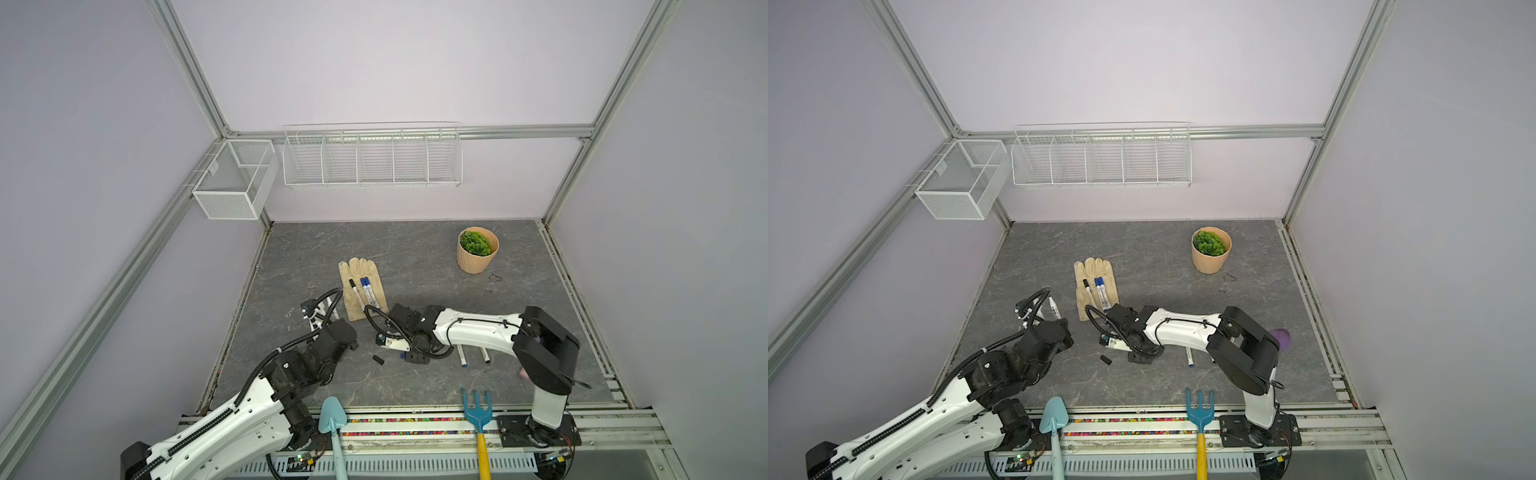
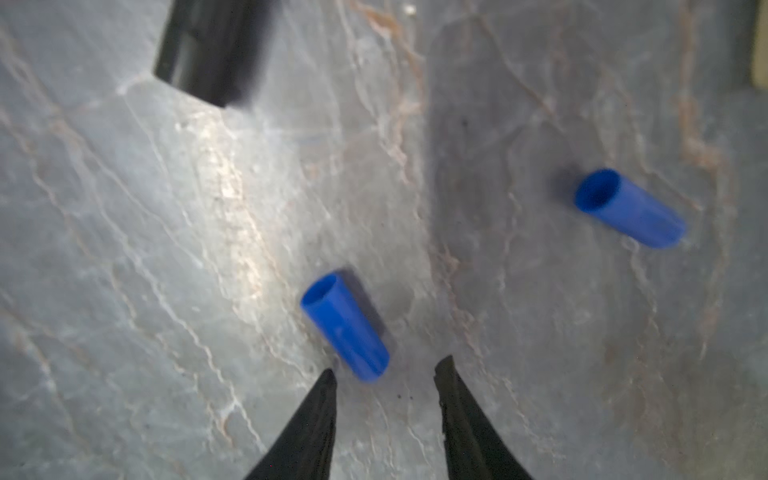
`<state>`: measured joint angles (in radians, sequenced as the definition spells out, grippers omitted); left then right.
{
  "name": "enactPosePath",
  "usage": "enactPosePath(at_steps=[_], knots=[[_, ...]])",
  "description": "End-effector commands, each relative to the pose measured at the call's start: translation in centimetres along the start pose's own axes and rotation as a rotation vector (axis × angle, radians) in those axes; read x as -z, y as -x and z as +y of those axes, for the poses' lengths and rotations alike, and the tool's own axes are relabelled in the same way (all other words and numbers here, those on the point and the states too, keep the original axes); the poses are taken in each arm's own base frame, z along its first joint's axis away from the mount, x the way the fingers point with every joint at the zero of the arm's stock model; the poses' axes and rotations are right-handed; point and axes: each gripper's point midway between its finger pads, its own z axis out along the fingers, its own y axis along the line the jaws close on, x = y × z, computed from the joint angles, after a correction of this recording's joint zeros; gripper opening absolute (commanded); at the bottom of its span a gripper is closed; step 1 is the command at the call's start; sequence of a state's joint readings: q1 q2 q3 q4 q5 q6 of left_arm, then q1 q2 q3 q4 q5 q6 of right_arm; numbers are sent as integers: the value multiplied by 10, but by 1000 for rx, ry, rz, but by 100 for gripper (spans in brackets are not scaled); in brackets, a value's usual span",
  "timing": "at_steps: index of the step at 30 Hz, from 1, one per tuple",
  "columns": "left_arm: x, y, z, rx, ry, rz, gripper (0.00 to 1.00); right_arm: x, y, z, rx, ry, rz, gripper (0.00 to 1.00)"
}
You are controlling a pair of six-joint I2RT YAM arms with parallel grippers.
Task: Insert the pens into the pen caps
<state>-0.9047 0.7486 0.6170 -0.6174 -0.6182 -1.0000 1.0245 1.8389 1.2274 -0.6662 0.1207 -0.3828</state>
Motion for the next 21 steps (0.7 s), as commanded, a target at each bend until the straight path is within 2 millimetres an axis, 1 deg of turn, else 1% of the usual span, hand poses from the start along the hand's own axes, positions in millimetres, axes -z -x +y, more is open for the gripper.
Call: enactPosePath(at_steps=[1, 3, 5, 7, 9, 12, 14, 15, 17, 19, 21], knots=[[0, 11, -21, 32, -52, -13, 0, 39, 3, 17, -206, 152, -111, 47], [-2, 11, -24, 43, -60, -8, 0, 46, -3, 17, -305, 173, -110, 48], [-5, 11, -27, 58, -74, 1, 0, 49, -8, 8, -417, 161, -96, 49], [-8, 9, -31, 63, -85, 21, 0, 52, -5, -1, -530, 186, -84, 53], [-11, 8, -33, 61, -85, 31, 0, 54, 7, -9, -621, 255, -77, 57], [-13, 7, -37, 55, -85, 40, 0, 45, 23, -20, -774, 375, -27, 59], [-14, 6, -37, 59, -84, 45, 0, 33, 37, -19, -845, 481, -17, 59], [-14, 6, -38, 61, -85, 45, 0, 27, 41, -20, -868, 511, -14, 61], [-12, 7, -36, 67, -86, 42, 0, 14, 48, -22, -891, 529, 14, 63], [-10, 8, -33, 72, -80, 37, 0, 5, 48, -31, -904, 491, 38, 65], [-7, 9, -30, 75, -76, 33, 0, 0, 49, -39, -941, 489, 44, 65]])
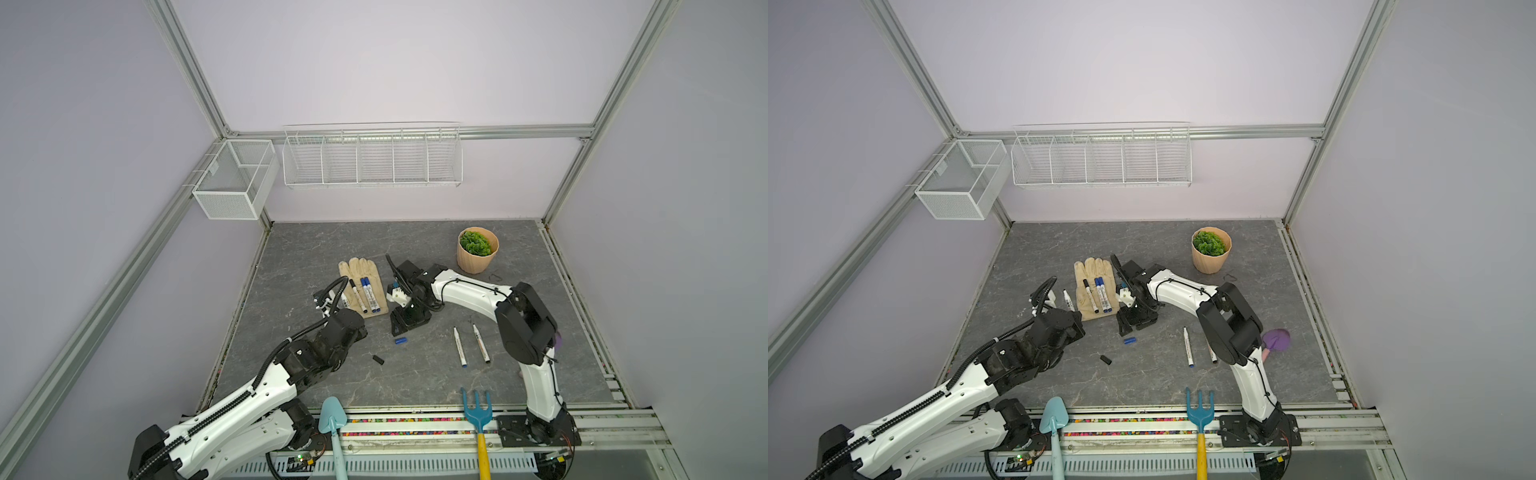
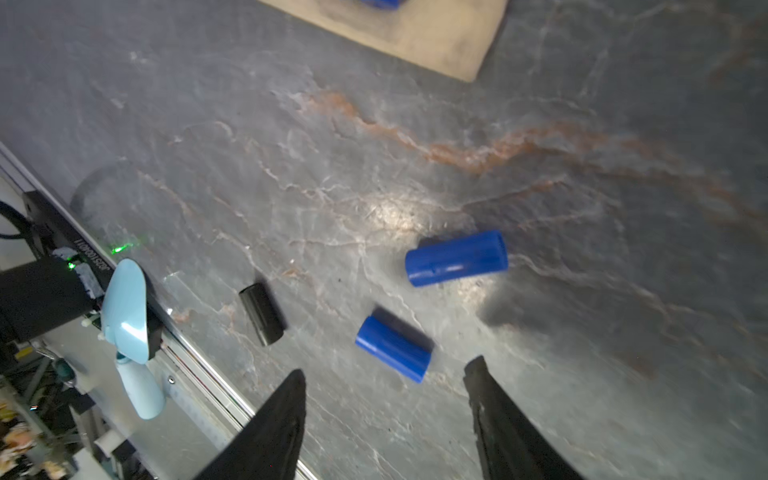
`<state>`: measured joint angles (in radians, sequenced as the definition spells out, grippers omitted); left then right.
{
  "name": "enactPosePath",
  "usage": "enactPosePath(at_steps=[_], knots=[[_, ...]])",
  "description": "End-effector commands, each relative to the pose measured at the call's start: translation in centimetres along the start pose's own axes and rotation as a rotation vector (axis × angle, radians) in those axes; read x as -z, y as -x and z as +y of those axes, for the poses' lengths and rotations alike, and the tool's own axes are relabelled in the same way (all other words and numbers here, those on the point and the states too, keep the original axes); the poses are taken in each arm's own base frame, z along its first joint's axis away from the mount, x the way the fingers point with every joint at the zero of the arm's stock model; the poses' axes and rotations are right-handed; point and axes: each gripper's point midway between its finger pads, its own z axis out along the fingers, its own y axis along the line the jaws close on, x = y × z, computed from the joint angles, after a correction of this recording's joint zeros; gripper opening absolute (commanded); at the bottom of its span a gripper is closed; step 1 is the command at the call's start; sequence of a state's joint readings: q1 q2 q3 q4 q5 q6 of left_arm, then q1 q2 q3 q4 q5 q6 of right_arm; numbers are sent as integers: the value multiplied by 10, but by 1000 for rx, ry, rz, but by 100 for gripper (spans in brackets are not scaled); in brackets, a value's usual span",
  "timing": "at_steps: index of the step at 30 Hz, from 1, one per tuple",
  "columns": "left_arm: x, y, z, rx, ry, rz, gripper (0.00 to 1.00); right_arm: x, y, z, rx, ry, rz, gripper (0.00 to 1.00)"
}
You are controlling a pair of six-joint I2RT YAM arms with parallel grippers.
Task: Insert the pens into the pen caps
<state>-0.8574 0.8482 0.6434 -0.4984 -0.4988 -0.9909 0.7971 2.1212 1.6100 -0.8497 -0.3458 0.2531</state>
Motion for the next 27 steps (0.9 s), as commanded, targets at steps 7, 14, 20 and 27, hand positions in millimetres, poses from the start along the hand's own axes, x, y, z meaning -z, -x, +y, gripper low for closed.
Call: enactPosePath(at_steps=[7, 14, 20, 27], knots=[[17, 18, 7, 37, 5, -57, 0, -7, 12, -8, -157, 25, 31, 64], [16, 17, 8, 36, 8, -54, 0, -17, 26, -8, -160, -10, 44, 61], [17, 15, 8, 34, 2, -48, 0, -30, 27, -11, -144, -93, 67, 56], [17, 12, 11, 25, 11, -37, 0, -39, 30, -19, -85, -233, 82, 50]])
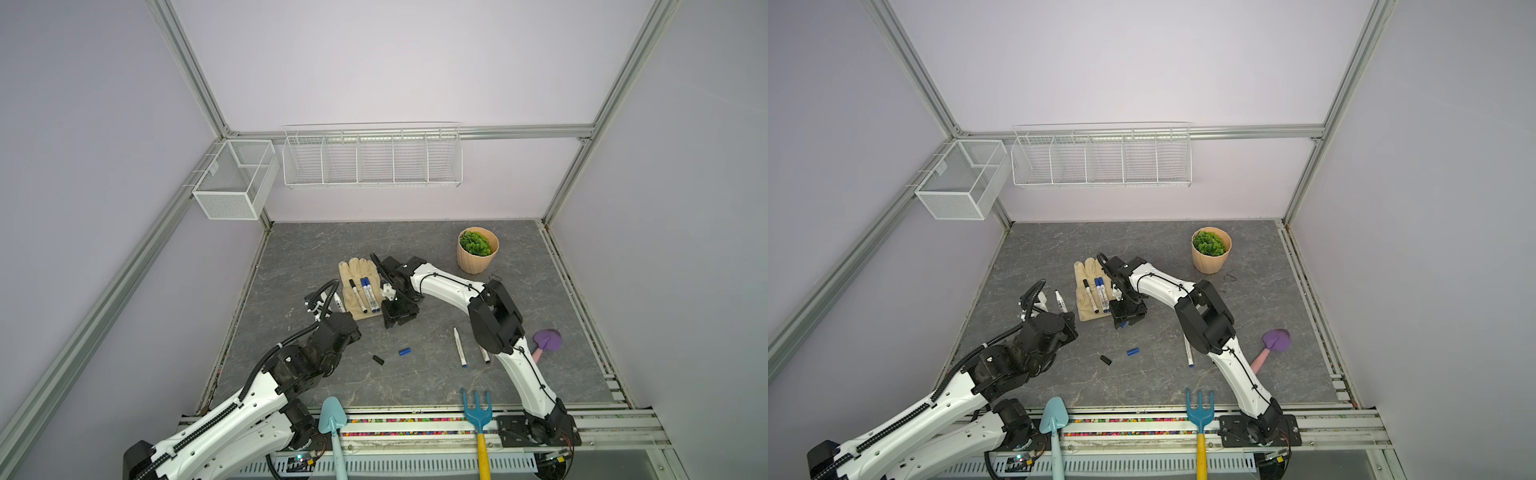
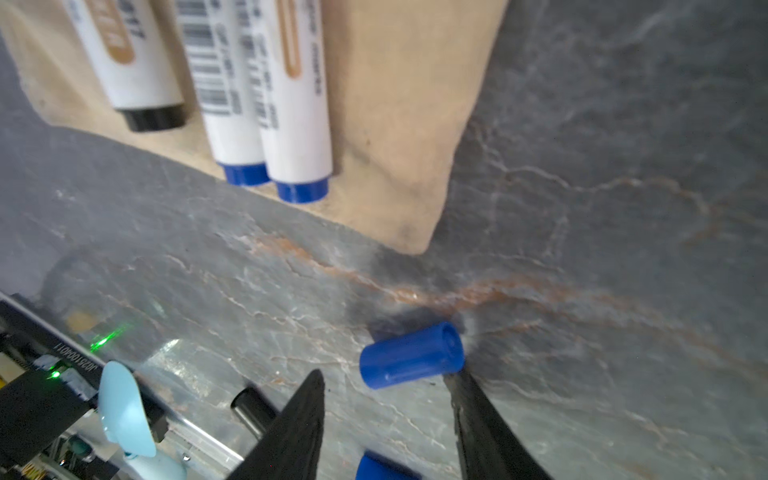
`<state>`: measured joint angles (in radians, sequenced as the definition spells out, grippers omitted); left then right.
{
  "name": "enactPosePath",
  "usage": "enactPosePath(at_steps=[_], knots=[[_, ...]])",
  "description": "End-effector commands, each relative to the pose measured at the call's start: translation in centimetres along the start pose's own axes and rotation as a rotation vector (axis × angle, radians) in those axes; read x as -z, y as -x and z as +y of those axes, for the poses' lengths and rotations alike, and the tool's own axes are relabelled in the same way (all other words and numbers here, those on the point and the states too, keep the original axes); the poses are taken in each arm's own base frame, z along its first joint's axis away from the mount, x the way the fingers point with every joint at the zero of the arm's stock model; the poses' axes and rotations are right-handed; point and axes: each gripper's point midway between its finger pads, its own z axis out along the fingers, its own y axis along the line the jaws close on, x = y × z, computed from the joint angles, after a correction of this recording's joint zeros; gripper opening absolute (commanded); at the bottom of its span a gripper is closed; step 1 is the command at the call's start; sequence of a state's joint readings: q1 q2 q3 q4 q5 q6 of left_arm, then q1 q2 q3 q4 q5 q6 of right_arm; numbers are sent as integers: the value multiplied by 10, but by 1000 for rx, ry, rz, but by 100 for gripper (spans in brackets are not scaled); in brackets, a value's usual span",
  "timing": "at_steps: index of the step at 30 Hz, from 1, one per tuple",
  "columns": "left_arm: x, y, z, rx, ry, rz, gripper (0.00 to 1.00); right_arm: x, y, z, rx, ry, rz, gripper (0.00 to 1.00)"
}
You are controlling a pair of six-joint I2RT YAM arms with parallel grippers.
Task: Insert the pens into the pen caps
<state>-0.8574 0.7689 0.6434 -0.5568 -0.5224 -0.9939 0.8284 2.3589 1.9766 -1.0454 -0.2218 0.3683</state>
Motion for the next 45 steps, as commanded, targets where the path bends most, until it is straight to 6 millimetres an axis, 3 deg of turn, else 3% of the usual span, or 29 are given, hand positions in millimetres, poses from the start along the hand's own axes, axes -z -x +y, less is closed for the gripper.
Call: enactPosePath(at_steps=[1, 5, 9, 16, 22, 25, 29, 41, 45], knots=[[8, 7, 3, 22, -2, -18, 0, -22, -9, -15, 44, -124, 38, 50], [9, 6, 7, 13, 6, -12, 0, 15, -17, -10, 129, -125, -128, 54], [9, 2, 11, 13, 7, -4, 0, 41, -55, -15, 164, -112, -164, 58], [10, -3, 10, 0, -3, 23, 0, 25, -149, 4, 246, 33, 55, 59], [15, -3, 12, -16, 1, 40, 0, 9, -187, 20, 244, 96, 175, 59], [20, -3, 16, -23, 4, 45, 0, -3, -190, 20, 223, 89, 205, 59], [27, -1, 24, -17, 9, 40, 0, -14, -176, 14, 189, 38, 180, 59], [37, 5, 32, -6, 11, 17, 0, -24, -146, 3, 146, -96, 135, 59], [36, 5, 30, -1, 4, 11, 0, -27, -138, 8, 159, -97, 138, 57]])
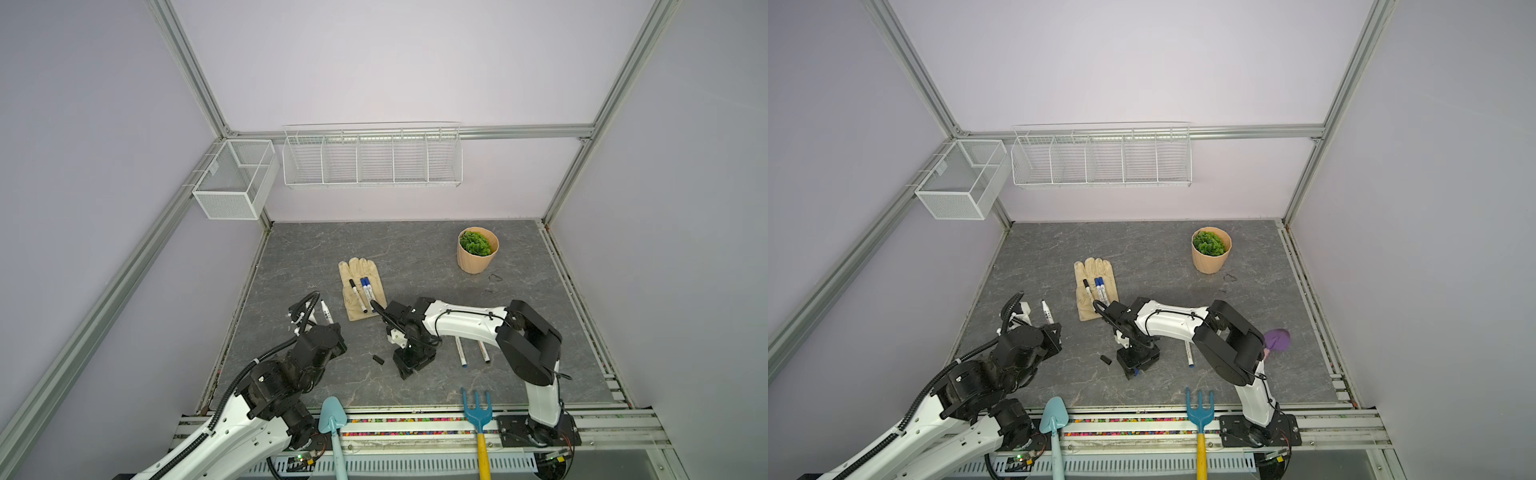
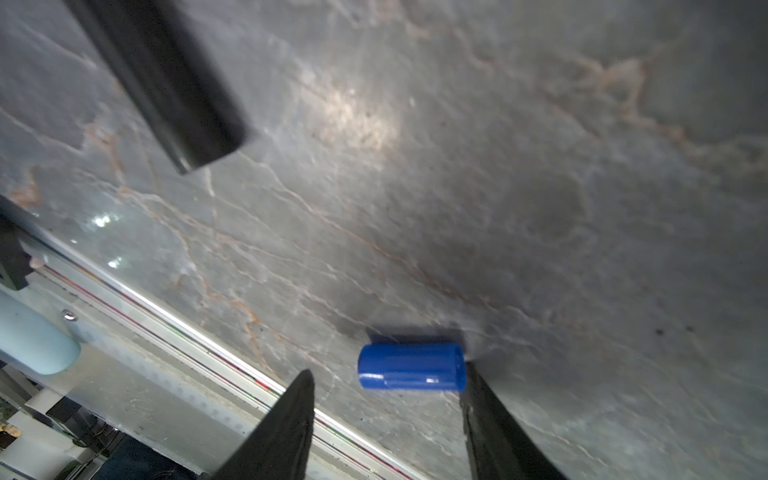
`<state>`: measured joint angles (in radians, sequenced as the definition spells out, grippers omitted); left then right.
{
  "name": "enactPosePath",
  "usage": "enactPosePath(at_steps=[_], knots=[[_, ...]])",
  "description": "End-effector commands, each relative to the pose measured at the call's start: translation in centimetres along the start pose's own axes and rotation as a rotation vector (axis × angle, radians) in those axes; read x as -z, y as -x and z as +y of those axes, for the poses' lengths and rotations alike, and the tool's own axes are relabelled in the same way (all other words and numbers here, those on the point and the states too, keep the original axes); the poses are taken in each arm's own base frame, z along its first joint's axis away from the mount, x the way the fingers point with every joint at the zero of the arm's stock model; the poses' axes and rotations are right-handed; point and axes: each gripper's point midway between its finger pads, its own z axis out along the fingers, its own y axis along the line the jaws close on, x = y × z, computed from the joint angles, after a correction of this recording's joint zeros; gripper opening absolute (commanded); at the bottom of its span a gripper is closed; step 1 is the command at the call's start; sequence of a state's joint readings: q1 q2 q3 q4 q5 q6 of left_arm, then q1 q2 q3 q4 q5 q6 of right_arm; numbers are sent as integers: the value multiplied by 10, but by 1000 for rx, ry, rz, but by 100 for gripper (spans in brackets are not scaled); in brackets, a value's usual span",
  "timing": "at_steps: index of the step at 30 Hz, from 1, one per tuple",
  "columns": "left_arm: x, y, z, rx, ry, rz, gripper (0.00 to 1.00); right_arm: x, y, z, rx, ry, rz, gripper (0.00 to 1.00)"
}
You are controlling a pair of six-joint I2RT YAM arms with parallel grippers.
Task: Insert the pens into the pen caps
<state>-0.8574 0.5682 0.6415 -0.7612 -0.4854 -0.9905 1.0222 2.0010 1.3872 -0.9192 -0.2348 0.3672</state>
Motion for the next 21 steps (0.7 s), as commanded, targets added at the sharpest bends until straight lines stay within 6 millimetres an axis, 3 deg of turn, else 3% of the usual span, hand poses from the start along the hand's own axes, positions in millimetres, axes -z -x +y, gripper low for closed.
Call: enactPosePath(at_steps=[1, 6, 12, 17, 21], knots=[[2, 6, 3, 7, 17, -25, 0, -12, 14, -6, 11, -49, -9, 56], [-1, 5, -1, -2, 14, -20, 0, -11, 21, 2, 53, -56, -17, 53], [-4, 5, -4, 1, 6, -22, 0, -8, 18, -17, 43, -171, -26, 50], [-7, 4, -5, 0, 4, -23, 0, -9, 6, -41, 37, -313, 5, 39], [-9, 4, -8, -2, -3, -22, 0, -17, 0, -44, 42, -326, 34, 23]])
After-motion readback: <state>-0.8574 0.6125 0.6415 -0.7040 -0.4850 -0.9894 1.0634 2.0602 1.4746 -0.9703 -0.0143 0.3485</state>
